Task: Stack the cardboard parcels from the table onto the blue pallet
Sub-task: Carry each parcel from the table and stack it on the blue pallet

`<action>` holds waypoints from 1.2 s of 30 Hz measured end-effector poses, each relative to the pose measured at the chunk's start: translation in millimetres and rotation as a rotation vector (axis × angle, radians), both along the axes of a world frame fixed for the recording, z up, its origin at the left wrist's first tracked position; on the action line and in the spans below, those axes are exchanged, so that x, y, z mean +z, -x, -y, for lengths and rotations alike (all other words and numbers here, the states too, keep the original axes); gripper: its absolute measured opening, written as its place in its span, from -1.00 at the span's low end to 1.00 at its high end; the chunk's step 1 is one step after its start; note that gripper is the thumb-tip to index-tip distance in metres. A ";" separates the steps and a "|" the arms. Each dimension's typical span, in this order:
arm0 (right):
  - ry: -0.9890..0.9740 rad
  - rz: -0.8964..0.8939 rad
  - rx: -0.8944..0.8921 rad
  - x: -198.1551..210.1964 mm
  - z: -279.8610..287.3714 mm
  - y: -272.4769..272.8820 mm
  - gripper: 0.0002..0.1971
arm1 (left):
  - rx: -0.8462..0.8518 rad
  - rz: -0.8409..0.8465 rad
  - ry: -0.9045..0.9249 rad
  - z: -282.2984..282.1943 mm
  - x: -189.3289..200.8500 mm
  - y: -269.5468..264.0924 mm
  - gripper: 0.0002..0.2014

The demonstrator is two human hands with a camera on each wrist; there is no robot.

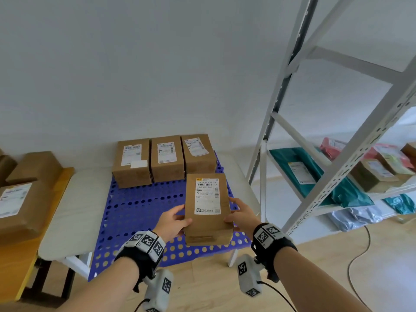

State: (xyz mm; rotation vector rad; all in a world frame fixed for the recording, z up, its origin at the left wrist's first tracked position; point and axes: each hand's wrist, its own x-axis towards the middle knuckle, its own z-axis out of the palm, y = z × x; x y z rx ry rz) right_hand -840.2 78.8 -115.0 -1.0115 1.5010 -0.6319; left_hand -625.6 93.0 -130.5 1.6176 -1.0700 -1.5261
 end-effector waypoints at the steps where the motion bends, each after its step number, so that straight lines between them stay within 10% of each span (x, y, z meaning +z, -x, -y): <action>1: 0.001 -0.008 -0.003 -3.2 8.7 1.2 -0.33 | 0.006 -0.014 -0.007 9.1 -3.3 0.9 -0.47; 36: -0.056 -0.016 0.132 -51.5 139.1 11.7 -0.29 | 0.220 -0.121 -0.189 103.3 -39.8 29.5 -0.49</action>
